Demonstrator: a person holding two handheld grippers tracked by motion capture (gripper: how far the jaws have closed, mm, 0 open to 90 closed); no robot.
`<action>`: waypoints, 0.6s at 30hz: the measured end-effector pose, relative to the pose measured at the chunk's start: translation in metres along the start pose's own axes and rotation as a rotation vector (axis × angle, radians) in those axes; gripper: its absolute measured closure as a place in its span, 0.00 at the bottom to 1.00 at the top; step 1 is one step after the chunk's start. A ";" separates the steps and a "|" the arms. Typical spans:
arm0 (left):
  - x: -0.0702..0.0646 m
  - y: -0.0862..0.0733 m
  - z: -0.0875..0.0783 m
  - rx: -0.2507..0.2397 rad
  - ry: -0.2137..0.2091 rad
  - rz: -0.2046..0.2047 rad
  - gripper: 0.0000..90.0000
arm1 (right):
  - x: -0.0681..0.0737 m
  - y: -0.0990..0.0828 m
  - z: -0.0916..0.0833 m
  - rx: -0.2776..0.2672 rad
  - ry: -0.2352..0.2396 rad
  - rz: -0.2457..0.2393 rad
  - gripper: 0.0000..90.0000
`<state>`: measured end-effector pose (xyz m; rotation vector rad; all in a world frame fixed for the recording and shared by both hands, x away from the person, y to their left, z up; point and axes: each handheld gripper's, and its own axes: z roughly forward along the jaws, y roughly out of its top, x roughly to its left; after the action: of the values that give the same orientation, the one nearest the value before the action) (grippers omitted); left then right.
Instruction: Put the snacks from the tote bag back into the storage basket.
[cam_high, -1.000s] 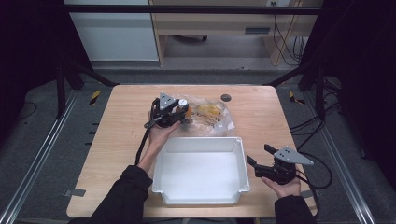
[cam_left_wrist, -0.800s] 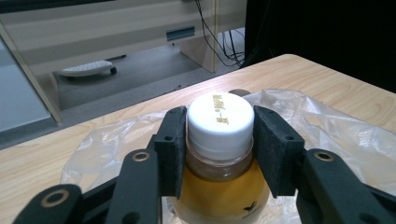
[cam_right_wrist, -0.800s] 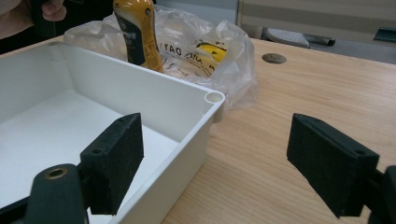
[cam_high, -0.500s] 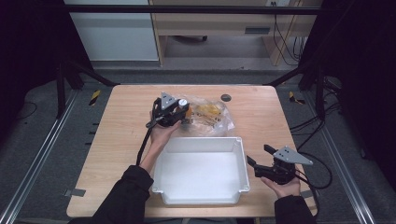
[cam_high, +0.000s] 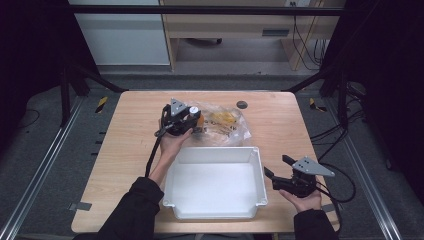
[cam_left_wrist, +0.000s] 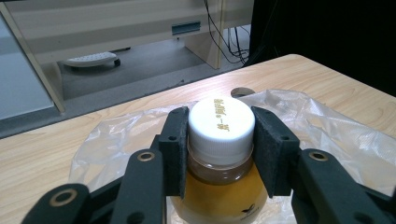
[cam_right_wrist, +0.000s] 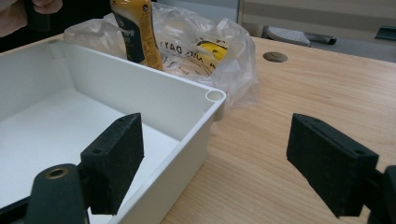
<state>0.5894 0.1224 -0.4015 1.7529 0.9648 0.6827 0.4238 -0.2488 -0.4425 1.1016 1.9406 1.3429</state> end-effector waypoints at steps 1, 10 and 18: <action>0.000 0.000 -0.001 -0.001 0.001 -0.005 0.66 | 0.000 0.000 0.000 -0.001 0.000 -0.002 0.21; 0.001 0.008 -0.013 -0.042 0.008 -0.007 0.66 | 0.000 0.000 0.000 -0.002 -0.002 -0.003 0.21; 0.006 0.014 -0.026 -0.067 0.019 -0.017 0.66 | 0.000 0.000 0.000 -0.002 -0.004 -0.003 0.21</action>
<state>0.5762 0.1374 -0.3794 1.6807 0.9574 0.7141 0.4237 -0.2489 -0.4423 1.0988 1.9378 1.3395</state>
